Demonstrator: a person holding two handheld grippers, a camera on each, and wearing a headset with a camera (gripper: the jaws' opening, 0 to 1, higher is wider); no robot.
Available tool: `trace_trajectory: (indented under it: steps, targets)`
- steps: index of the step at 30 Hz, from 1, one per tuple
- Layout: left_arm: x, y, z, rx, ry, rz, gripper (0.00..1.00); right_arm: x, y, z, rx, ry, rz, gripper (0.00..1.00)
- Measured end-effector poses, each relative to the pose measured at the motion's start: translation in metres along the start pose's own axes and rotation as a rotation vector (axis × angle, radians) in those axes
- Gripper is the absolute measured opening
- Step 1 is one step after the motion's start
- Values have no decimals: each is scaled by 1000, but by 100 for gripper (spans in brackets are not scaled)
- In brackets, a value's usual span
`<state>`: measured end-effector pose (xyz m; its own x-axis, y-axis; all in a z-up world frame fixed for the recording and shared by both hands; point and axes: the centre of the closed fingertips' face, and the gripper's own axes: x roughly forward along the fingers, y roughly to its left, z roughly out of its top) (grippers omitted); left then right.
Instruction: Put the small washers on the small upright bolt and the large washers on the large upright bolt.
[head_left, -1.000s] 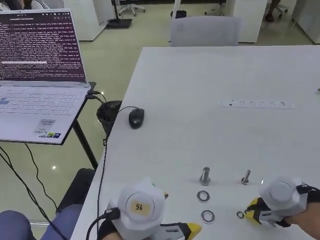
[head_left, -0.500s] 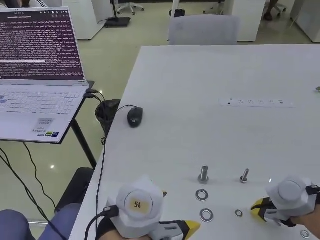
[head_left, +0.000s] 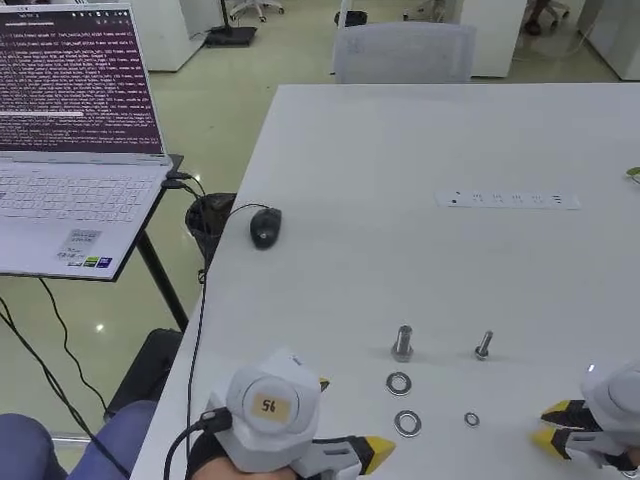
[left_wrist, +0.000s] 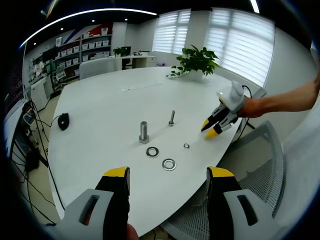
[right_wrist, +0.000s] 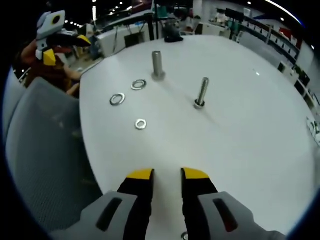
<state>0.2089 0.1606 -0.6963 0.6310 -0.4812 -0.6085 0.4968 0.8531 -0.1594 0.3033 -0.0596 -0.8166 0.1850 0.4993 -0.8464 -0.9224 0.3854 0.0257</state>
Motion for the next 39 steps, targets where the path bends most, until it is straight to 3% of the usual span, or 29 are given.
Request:
trace_trajectory:
  steps: [24,27,33,38,39]
  targets:
    - [2,-1,1,7,6,-8,61,-56,-11,-48,136,7,-110,28]
    - [2,-1,0,4,7,-8,61,-63,-10,-60,148,19,-117,28]
    - [5,-6,0,13,14,-20,61,-65,-8,-74,150,50,-108,27]
    - [7,-9,3,20,14,-26,61,-59,-8,-83,75,131,-91,25]
    - [7,-9,3,21,13,-25,61,-58,-9,-78,83,104,-91,24]
